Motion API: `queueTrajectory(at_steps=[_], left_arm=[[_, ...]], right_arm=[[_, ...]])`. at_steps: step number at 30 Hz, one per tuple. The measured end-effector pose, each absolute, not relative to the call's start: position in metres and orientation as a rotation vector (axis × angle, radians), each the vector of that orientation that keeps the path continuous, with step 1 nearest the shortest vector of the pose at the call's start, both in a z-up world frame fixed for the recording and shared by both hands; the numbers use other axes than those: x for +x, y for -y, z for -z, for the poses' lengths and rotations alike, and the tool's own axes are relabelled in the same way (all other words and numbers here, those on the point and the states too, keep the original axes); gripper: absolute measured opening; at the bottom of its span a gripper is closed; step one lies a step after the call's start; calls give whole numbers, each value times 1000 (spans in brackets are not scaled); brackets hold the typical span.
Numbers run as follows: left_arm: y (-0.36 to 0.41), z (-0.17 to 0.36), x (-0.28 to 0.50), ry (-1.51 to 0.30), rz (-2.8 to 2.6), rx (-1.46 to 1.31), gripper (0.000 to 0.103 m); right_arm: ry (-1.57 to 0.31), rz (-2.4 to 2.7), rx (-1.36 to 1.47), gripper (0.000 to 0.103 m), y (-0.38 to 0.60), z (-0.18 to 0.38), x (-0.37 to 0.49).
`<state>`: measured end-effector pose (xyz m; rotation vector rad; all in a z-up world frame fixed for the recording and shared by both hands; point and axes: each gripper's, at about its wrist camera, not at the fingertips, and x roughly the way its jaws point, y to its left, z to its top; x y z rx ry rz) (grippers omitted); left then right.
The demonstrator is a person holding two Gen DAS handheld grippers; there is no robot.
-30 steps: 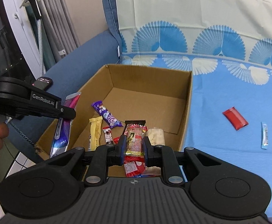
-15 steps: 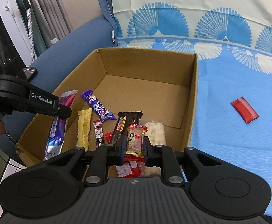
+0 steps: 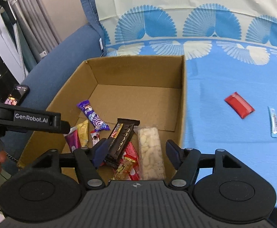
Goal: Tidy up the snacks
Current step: 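Open both tools to release the purple tube and red stick into the box, then move both open tools toward the red pack and blue stick on the seat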
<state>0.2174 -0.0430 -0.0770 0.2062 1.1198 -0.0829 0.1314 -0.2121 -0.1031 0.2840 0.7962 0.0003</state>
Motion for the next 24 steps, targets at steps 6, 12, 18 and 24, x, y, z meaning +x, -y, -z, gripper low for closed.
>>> queueTrajectory(at_steps=[6,12,18,24], left_arm=[[54,19,182,-1147,143,280,103],[65,-81,132,-1013,211,276,103],[86,-178,72,-862,283,313,103],[110,-240,19,-739,332,297,103]], right_arm=[[-710,50,321,69,227,65,81],[-606,134,339,70,253,30,22],[-524,199,351,70,273,10,-27],[-470,225,348,70,286,-1,-60]])
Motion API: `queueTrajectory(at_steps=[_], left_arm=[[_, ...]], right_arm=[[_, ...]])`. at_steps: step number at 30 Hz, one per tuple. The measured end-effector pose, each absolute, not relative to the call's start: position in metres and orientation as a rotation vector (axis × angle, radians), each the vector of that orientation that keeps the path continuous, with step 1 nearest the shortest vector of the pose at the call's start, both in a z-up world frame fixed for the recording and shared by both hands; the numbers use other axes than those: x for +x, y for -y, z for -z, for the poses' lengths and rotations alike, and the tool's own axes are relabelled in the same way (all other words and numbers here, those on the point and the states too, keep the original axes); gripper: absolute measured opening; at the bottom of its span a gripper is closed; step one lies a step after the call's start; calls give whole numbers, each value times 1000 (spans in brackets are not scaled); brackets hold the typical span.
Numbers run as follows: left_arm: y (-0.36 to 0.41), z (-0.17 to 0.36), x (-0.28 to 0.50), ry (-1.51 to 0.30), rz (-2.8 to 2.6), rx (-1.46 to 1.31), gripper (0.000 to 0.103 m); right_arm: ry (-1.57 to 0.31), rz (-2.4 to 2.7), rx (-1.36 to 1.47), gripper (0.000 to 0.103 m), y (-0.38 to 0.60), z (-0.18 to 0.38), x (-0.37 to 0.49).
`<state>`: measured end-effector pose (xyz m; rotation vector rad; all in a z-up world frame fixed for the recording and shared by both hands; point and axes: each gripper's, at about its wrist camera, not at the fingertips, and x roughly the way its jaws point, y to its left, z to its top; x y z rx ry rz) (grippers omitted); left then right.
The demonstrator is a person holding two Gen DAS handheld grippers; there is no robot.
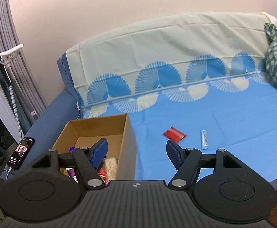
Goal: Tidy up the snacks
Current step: 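Move both open tools toward the red pack and blue stick on the seat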
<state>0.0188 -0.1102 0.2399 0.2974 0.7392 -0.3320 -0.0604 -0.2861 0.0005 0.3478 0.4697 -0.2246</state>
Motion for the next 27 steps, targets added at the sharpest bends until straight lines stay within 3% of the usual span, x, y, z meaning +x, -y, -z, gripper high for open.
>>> queueTrajectory(at_steps=[4,15,27], left_arm=[[126,-257,-11,-665,396,300,103],[163,-247,-41,-679,493,342,103],[190,-239,-11,-745,466,312,103]], right_arm=[[-440,244,344,71,295,-5,-75],[-397,330,385,72,331,-1,-107],[-409,377,412,72,359,12,-108]])
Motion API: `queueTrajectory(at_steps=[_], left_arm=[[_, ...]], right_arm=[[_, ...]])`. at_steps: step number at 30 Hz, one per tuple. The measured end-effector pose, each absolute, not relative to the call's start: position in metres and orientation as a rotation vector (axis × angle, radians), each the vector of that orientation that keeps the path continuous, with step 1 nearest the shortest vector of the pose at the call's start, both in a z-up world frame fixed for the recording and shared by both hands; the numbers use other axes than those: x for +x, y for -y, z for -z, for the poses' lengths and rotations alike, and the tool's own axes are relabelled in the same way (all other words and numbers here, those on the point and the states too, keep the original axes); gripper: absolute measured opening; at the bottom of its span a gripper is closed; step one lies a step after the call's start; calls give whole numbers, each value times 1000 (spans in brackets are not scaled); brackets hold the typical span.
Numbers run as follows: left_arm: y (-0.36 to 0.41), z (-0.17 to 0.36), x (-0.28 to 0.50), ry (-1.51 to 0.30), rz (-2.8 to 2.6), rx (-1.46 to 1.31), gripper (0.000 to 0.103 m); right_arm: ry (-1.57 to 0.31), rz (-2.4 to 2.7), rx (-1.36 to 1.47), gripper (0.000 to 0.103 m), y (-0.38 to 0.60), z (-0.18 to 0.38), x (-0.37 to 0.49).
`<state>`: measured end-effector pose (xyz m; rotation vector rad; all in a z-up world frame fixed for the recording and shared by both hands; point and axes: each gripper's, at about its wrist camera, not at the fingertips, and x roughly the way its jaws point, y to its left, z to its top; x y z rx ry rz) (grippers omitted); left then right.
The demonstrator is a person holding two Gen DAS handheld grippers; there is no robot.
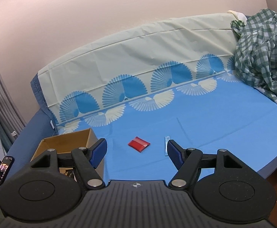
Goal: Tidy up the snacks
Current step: 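Move both open tools toward the red pack and blue stick on the seat, then grasp the red snack pack with the left tool while the right tool grasps the blue stick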
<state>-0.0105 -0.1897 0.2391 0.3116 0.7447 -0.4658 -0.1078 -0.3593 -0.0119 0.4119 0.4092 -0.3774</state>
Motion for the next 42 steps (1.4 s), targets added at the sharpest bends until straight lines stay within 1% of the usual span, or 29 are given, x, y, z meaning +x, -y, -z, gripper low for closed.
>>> queueTrajectory(at_steps=[4,11,15,19,21,23,29,32,36,39,42], left_arm=[[197,-244,-1,-715,475,283,103],[233,-229,14,-686,509,379,103],[245,-216,34,-706,525,358,103],[266,-187,63,-743,551,349,103],[283,-164,84,-771,547,361,103],[303,-135,108,-808,533,389,103],[362,-24,185,-975,433,425,103],[383,37,220,-1057,386,405,103],[398,110,262,-1151,295,361,103],[407,153,288,-1217,299,282,103],[420,185,308,-1241,294,247,103]], right_arm=[[-425,393,407,72,369,17,-104],[-462,424,423,72,390,28,-92],[-488,443,432,72,403,37,-84],[-513,473,447,73,418,49,-72],[-516,488,452,76,427,57,-65],[-526,509,449,77,436,68,-56],[-569,521,472,79,466,110,-19],[-586,518,446,81,478,133,8],[-624,492,448,81,493,169,51],[-668,470,446,82,502,194,84],[-698,451,428,83,507,213,112]])
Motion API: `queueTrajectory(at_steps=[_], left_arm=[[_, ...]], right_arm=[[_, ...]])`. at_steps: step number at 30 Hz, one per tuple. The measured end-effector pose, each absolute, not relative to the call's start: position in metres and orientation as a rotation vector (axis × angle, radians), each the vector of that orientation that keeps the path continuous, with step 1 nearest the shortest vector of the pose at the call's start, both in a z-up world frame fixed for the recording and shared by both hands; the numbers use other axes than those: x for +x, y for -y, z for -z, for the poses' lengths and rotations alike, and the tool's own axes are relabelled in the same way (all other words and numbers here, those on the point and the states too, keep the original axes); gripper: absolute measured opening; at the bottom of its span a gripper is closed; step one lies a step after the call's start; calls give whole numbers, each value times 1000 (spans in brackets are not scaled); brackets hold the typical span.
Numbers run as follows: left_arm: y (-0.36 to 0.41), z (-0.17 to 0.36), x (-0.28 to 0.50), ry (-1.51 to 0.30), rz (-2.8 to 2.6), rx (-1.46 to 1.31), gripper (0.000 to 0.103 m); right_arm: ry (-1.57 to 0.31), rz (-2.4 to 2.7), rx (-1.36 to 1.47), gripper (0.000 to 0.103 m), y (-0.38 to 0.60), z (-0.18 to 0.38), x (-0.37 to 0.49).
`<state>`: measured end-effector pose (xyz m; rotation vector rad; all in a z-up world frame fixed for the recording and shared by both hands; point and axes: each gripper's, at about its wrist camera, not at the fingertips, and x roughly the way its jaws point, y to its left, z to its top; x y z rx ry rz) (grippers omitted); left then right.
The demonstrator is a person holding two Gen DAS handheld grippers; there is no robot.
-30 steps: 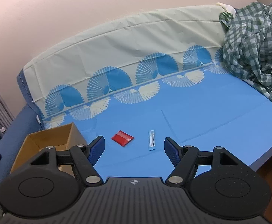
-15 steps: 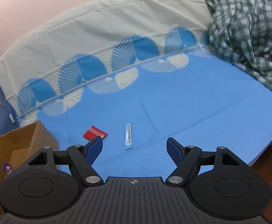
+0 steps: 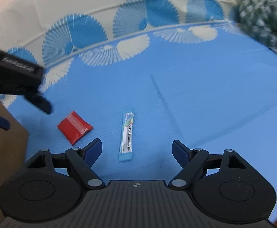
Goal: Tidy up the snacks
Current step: 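Grasp the red snack pack with the left tool while the right tool grasps the blue stick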
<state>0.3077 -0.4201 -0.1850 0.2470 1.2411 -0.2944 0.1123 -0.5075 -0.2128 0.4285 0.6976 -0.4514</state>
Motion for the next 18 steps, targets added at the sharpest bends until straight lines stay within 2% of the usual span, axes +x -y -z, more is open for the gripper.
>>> queueTrajectory(at_steps=[5,9,14,16,18], left_arm=[[433,230,334,-1281,240,127,103],[441,266,353,-1355,213,171,103],[444,265,355,-1318,220,203,103],[446,264,357,-1328,217,213,103],[444,260,356,-1316,210,214,91]], right_arm=[[-748,431,377,86,517,241,151],[-754,422,304,100,518,258,165],[-726,423,200,102,513,268,164],[-721,423,190,100,513,268,160],[-711,428,189,80,512,265,158]])
